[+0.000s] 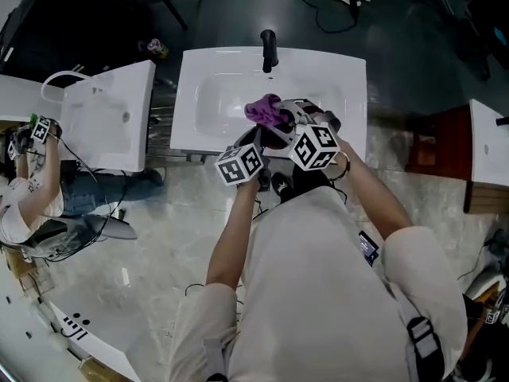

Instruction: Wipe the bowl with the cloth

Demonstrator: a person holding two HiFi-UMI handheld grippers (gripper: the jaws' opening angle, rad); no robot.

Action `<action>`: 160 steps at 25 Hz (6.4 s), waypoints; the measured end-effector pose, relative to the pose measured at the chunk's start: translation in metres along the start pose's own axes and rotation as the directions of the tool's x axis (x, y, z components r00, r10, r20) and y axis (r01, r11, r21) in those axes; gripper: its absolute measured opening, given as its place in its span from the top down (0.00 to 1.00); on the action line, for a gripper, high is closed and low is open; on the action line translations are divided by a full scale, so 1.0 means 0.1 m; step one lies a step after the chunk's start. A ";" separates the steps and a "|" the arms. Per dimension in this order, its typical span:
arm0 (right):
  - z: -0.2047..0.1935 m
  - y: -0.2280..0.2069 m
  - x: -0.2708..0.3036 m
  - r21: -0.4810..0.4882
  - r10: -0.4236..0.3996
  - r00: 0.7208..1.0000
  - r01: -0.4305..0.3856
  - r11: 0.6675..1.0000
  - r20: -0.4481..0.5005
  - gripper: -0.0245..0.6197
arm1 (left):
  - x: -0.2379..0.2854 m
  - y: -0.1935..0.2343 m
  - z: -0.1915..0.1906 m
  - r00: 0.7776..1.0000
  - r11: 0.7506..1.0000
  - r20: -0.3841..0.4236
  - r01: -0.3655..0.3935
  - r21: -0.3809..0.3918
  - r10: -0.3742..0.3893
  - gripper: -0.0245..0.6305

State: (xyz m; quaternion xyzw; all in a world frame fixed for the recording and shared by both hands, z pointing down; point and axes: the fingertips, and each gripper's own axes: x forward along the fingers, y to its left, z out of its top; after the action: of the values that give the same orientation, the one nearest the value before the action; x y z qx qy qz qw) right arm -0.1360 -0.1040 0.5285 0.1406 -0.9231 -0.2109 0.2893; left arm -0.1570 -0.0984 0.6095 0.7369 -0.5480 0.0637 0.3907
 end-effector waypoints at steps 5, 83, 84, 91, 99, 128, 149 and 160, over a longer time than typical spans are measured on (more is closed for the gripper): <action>-0.50 0.42 0.16 -0.031 0.126 0.949 -0.141 0.990 -0.290 0.79 | -0.02 0.06 0.20 0.998 0.999 0.057 -0.038 0.013 0.037 0.93; -1.22 -0.30 -1.02 0.670 -0.188 0.951 0.305 0.676 -0.243 0.80 | 0.19 0.10 0.25 0.985 0.976 -0.024 -0.166 0.141 0.170 0.93; -1.27 -0.25 -1.07 0.682 -0.193 0.948 0.316 0.660 -0.253 0.80 | 0.31 0.03 0.25 0.988 0.979 -0.032 -0.147 0.143 0.153 0.93; -1.34 0.01 -1.37 0.732 -0.231 0.929 0.369 0.572 -0.289 0.80 | 1.11 -0.43 0.20 0.993 0.989 -0.106 -0.034 0.141 0.049 0.93; -1.41 0.09 -1.62 0.757 -0.268 0.887 0.460 0.464 -0.375 0.80 | 2.03 -0.79 0.22 0.980 0.991 -0.199 0.027 0.129 -0.001 0.93; -1.82 -0.31 -1.58 0.793 -0.307 0.847 0.521 0.316 -0.434 0.80 | 1.96 -1.02 0.71 0.992 0.967 -0.120 0.057 0.249 -0.028 0.76; -2.00 -0.12 -1.58 0.804 -0.316 0.852 0.509 0.307 -0.418 0.80 | 0.81 -1.34 0.08 0.996 0.898 -0.030 0.084 0.431 -0.079 0.95; -2.00 -0.13 -1.65 0.797 -0.314 0.857 0.503 0.334 -0.409 0.81 | 0.76 -1.48 0.00 0.994 0.896 -0.026 0.105 0.432 -0.104 0.95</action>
State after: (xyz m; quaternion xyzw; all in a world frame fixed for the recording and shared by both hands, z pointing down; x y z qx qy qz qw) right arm 0.1152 -0.1140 0.5923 0.5158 -0.7970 0.2482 0.1927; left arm -0.0004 -0.1418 0.5744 0.8333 -0.4795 0.1637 0.2210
